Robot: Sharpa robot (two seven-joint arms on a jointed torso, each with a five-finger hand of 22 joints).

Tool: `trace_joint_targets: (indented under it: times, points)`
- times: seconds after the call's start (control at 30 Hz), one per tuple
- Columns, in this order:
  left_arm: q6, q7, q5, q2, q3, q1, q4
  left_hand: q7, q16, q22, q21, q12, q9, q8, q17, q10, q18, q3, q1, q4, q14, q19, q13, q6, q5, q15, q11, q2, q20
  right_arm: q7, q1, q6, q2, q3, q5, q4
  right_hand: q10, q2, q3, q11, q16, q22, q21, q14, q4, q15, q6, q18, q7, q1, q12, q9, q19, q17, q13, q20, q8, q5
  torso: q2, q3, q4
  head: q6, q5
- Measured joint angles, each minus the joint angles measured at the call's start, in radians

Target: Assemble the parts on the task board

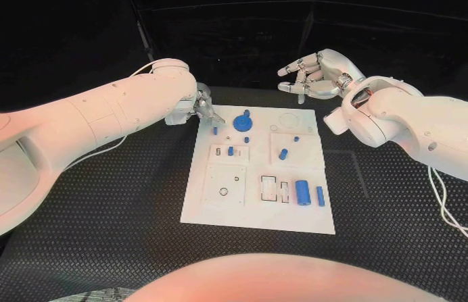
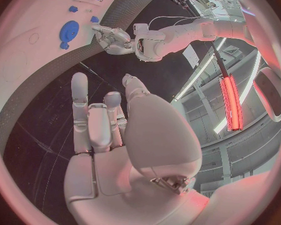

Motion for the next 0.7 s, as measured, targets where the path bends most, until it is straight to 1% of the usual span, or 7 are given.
trace_joint_targets:
  times: [0.1, 0.4, 0.47, 0.53, 0.6, 0.7]
  points:
    - [0.005, 0.0, -0.001, 0.001, -0.001, 0.0, -0.002, 0.004, 0.0, 0.0, 0.0, 0.0, -0.002, 0.0, 0.0, 0.0, 0.0, -0.001, 0.005, -0.001, 0.0, 0.0, -0.001, 0.004, 0.0, 0.0, 0.0, 0.005, 0.0, 0.0, 0.0, 0.001, 0.001, 0.0, 0.0, -0.001, 0.0, 0.0, 0.0, 0.0, 0.0, 0.0, 0.0, 0.0, 0.0, 0.0, 0.0, 0.0, 0.0, 0.0, 0.0, 0.0, 0.0, 0.0, 0.001, 0.0, 0.0, 0.0, -0.001, 0.0003, 0.0, -0.002, 0.001]
    - [0.026, -0.001, -0.002, 0.004, -0.004, -0.001, -0.006, -0.002, 0.0, 0.0, 0.0, 0.0, -0.009, 0.0, 0.0, 0.0, 0.0, -0.007, 0.014, -0.001, 0.0, 0.0, -0.001, 0.009, 0.0, 0.0, 0.0, 0.014, 0.0, 0.0, 0.0, 0.002, 0.003, 0.0, 0.0, -0.002, 0.0, 0.0, 0.0, 0.0, 0.0, 0.0, 0.0, 0.0, 0.0, 0.0, 0.0, 0.0, 0.0, 0.0, 0.0, 0.0, 0.0, 0.001, 0.001, 0.0, 0.0, 0.0, -0.001, 0.0009, 0.0005, -0.006, 0.002]
    - [0.03, -0.001, -0.002, 0.005, -0.005, -0.001, -0.006, 0.0, 0.0, 0.0, 0.0, 0.0, -0.011, -0.001, 0.0, 0.0, 0.0, -0.011, 0.021, -0.006, 0.0, 0.0, -0.001, 0.014, 0.0, 0.0, 0.0, 0.021, 0.0, 0.0, 0.0, 0.003, 0.003, 0.0, 0.0, -0.003, 0.0, 0.0, 0.0, 0.0, 0.0, 0.0, 0.0, 0.0, 0.0, 0.0, 0.0, 0.0, 0.0, 0.0, 0.0, 0.0, 0.0, 0.001, 0.001, 0.0, 0.0, 0.0, -0.001, 0.0009, 0.0005, -0.006, 0.003]
    - [0.033, -0.001, -0.002, 0.006, -0.005, -0.001, -0.007, 0.0, 0.0, 0.001, 0.0, 0.0, -0.013, -0.004, 0.0, 0.0, 0.0, -0.011, 0.025, -0.006, 0.0, 0.0, -0.001, 0.014, 0.0, 0.0, 0.0, 0.017, 0.0, 0.0, 0.0, 0.003, 0.003, 0.0, 0.0, -0.003, 0.0, 0.0, 0.0, 0.0, 0.0, 0.0, 0.0, 0.0, 0.0, 0.0, 0.0, 0.0, 0.0, 0.0, 0.0, 0.0, 0.0, 0.001, 0.001, 0.0, 0.0, 0.0, -0.001, 0.0009, 0.0005, -0.007, 0.003]
    - [0.037, -0.002, -0.002, 0.008, -0.006, -0.001, -0.007, 0.0, 0.0, 0.003, 0.0, 0.0, -0.015, -0.004, 0.0, 0.0, 0.0, -0.013, 0.032, -0.003, 0.0, 0.0, 0.0, 0.014, 0.0, 0.0, 0.0, 0.024, 0.0, 0.0, 0.0, 0.003, 0.004, 0.0, 0.0, -0.003, 0.0, 0.0, 0.0, 0.0, 0.0, 0.0, 0.0, 0.0, 0.0, 0.0, 0.0, 0.0, 0.0, 0.0, 0.0, 0.0, 0.0, 0.001, 0.001, 0.0, 0.0, 0.0, -0.001, 0.0009, 0.0005, -0.007, 0.003]
    - [0.042, -0.002, -0.002, 0.01, -0.007, -0.001, -0.008, -0.002, 0.0, 0.003, 0.0, 0.0, -0.015, -0.004, 0.0, 0.0, 0.0, -0.014, 0.032, -0.003, 0.0, 0.0, 0.0, 0.016, 0.0, 0.0, 0.0, 0.024, 0.0, 0.0, 0.0, 0.004, 0.005, 0.0, 0.0, -0.004, 0.0, 0.0, 0.0, 0.0, 0.0, 0.0, 0.0, 0.0, 0.0, 0.0, 0.0, 0.0, 0.0, 0.0, 0.0, 0.0, 0.0, 0.001, 0.001, 0.0, 0.0, 0.0, -0.001, 0.0009, 0.0005, -0.008, 0.001]
